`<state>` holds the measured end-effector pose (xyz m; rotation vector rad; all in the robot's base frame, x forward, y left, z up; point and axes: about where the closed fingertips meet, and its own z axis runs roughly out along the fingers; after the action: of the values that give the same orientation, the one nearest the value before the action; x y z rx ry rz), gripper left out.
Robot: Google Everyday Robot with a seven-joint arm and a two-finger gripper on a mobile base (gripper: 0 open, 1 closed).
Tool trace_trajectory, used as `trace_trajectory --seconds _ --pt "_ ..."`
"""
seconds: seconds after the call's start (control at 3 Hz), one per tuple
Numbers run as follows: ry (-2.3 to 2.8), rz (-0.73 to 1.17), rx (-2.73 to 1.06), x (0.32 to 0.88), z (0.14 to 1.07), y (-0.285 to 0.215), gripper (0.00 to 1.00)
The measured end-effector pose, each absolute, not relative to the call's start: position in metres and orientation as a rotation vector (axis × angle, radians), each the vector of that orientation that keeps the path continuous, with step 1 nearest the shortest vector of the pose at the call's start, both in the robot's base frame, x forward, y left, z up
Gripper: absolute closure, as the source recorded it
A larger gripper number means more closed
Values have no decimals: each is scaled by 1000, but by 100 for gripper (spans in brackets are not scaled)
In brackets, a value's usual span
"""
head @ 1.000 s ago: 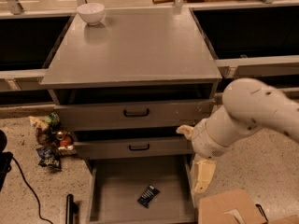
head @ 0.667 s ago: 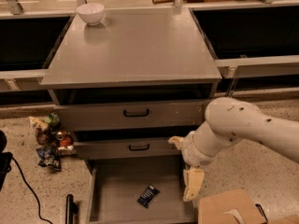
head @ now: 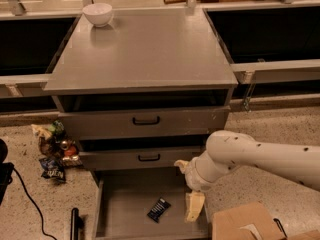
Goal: Pick rxbar blueberry from bottom drawer and place on counter
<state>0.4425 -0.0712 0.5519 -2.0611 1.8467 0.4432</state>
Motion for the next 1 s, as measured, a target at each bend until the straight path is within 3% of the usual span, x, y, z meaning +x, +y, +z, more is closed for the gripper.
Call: trace_trajectory --seconds 0.33,1.0 --pt "1872 603 -2012 448 499 -61 0" --pt "1889 555 -1980 461 473 -65 0"
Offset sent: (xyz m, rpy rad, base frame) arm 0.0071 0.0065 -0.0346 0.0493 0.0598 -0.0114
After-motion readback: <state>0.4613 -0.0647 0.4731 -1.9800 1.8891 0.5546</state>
